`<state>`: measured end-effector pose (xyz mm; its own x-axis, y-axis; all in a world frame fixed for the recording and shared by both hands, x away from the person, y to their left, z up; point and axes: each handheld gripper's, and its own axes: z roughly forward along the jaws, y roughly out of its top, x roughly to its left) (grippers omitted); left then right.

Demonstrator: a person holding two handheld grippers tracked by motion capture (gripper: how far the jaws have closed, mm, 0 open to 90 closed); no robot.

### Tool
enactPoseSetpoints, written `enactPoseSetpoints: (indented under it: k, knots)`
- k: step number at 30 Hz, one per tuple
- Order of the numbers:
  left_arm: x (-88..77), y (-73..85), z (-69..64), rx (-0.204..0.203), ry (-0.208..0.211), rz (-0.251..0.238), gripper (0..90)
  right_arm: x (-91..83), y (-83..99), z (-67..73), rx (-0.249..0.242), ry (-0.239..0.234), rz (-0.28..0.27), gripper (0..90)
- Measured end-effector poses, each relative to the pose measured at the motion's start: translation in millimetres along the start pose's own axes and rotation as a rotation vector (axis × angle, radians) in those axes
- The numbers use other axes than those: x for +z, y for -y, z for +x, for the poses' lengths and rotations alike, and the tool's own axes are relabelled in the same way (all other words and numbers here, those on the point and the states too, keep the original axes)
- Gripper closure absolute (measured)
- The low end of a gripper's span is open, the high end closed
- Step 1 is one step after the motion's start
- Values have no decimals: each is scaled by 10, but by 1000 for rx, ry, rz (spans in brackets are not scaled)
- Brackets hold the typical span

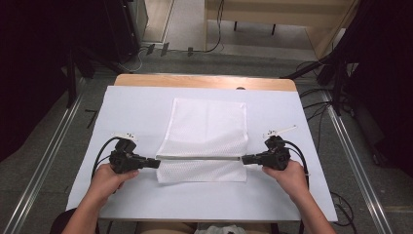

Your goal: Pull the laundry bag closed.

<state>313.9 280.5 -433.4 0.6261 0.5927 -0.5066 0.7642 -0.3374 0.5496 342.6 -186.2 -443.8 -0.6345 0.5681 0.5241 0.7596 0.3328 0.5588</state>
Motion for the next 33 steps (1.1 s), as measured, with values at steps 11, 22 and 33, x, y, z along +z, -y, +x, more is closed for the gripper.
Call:
enactPoseSetpoints:
  k: [11, 22, 33]
  knots:
    - [64, 12, 5, -3, -11, 32, 877, 24, 30, 33, 30, 14, 24, 877]
    - [162, 13, 8, 4, -41, 73, 825, 87, 49, 36, 34, 54, 47, 873]
    - [173, 47, -18, -18, 18, 108, 848, -8, 149, 142, 83, 53, 48, 873]
